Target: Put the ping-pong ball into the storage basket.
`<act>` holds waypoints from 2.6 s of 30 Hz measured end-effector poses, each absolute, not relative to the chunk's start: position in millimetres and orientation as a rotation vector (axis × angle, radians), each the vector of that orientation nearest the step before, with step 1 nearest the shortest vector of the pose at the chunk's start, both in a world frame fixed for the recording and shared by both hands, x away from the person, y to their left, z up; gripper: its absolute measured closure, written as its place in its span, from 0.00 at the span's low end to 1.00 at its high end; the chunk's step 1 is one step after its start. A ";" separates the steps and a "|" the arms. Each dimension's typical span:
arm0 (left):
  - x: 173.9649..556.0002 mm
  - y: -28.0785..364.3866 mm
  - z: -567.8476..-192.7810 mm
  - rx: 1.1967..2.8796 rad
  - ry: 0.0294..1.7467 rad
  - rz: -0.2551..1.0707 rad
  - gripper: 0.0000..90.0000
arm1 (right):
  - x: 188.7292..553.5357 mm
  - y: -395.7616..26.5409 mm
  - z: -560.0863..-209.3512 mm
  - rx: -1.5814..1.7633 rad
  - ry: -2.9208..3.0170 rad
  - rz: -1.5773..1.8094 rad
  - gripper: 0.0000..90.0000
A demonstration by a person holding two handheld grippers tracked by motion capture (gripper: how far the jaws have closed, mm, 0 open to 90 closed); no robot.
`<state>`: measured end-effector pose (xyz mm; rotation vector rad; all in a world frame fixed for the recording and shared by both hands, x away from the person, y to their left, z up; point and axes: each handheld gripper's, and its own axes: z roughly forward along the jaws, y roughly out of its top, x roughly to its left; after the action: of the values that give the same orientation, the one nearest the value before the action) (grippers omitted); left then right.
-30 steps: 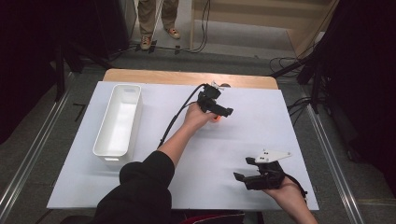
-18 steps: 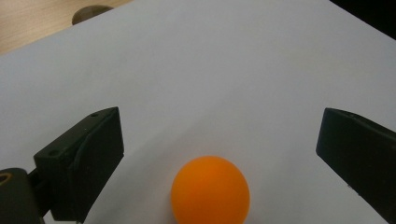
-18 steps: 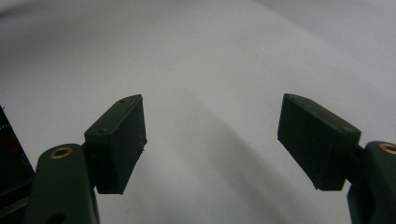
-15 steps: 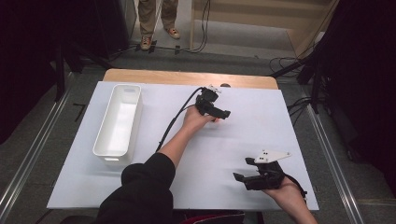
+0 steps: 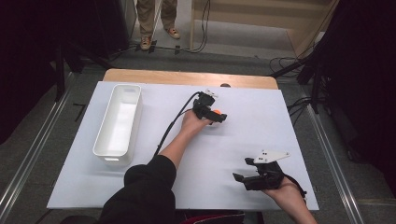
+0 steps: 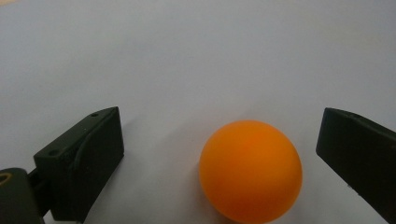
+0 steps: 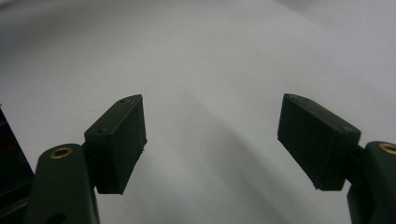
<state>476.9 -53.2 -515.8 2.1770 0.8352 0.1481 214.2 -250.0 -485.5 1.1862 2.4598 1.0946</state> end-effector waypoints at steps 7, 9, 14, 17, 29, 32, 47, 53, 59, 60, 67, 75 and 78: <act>470.9 -60.7 -516.7 2.237 0.816 0.243 0.02 | 213.8 -250.3 -485.3 1.182 2.458 1.091 0.24; 468.7 -62.5 -516.9 2.249 0.814 0.297 0.04 | 213.6 -250.3 -485.2 1.186 2.458 1.093 0.24; 464.8 -65.6 -517.5 2.265 0.817 0.372 0.11 | 213.6 -251.0 -485.3 1.181 2.460 1.091 0.24; 463.5 -65.2 -517.5 2.258 0.816 0.377 0.13 | 213.5 -251.0 -485.3 1.183 2.459 1.092 0.24; 450.7 -63.2 -516.3 2.231 0.806 0.385 0.38 | 213.9 -249.7 -485.5 1.184 2.460 1.088 0.24; 450.2 -61.9 -515.9 2.221 0.820 0.394 0.45 | 214.2 -249.1 -485.6 1.188 2.461 1.087 0.24; 450.0 -60.7 -511.8 2.252 0.805 0.407 0.56 | 214.5 -250.0 -485.7 1.185 2.459 1.088 0.24; 451.2 -56.7 -503.8 2.233 0.819 0.332 0.56 | 214.7 -249.5 -485.7 1.186 2.459 1.085 0.24; 447.5 -53.0 -494.7 2.249 0.802 0.228 0.56 | 215.2 -249.2 -486.4 1.185 2.468 1.082 0.24; 446.4 -52.2 -492.2 2.247 0.800 0.208 0.55 | 215.3 -249.2 -486.6 1.187 2.467 1.081 0.24; 438.9 -47.8 -471.8 2.233 0.789 0.167 0.56 | 216.4 -248.5 -486.7 1.193 2.466 1.080 0.24; 428.8 -41.2 -460.9 2.281 0.767 0.110 0.55 | 216.6 -250.4 -486.9 1.193 2.459 1.075 0.24; 423.6 -39.7 -456.9 2.273 0.752 0.092 0.55 | 216.5 -250.3 -487.0 1.193 2.459 1.073 0.24</act>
<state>423.6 -39.7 -456.9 2.2730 0.7516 0.0923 216.5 -250.3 -487.0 1.1931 2.4589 1.0726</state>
